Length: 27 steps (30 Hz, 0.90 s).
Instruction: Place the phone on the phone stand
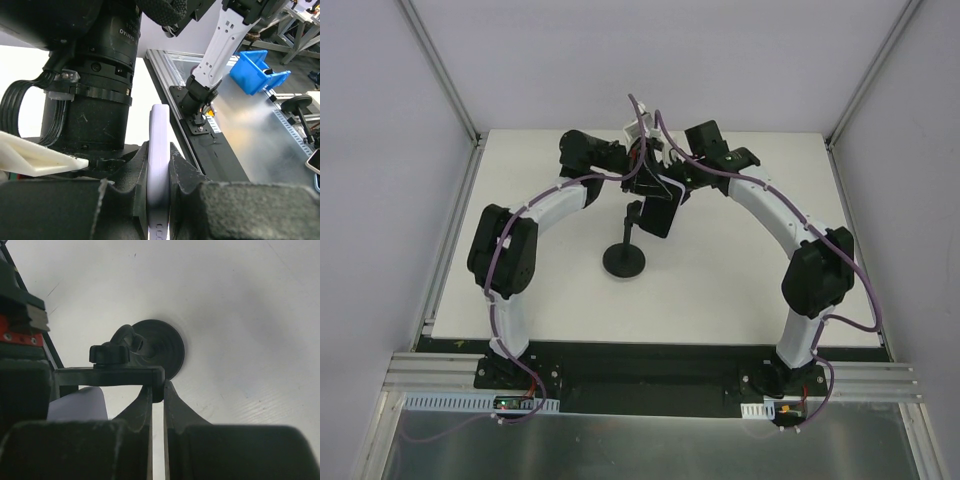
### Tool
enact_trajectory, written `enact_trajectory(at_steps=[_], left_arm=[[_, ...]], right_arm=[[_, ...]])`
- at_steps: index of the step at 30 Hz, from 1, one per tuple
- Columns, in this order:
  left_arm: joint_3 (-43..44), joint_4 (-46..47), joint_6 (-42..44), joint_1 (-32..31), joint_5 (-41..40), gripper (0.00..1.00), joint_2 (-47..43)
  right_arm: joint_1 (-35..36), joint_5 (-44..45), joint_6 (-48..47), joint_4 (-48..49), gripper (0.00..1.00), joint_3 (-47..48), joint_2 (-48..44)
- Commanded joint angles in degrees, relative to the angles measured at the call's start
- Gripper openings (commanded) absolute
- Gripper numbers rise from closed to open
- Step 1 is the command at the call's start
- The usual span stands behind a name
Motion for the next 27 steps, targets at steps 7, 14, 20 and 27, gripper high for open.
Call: enact_trajectory(at_steps=[7, 14, 20, 27], left_arm=[[-15.6, -8.7, 35.3, 4.8, -7.8, 0.00, -12.5], [-18.2, -10.6, 41.0, 5.1, -9.3, 0.00, -15.1], [-20.9, -13.4, 43.6, 6.0, -11.0, 0.00, -17.5], [-21.9, -36.4, 60.2, 6.8, -19.1, 0.00, -24.0]], right_arm=[[0.7, -4.5, 1.5, 2.2, 0.01, 4.4, -1.7], [0.5, -4.6, 1.5, 2.2, 0.01, 4.4, -1.7], [0.4, -3.4, 2.5, 4.3, 0.01, 2.4, -2.5], [0.1, 0.3, 5.3, 8.0, 0.00, -1.1, -4.6]])
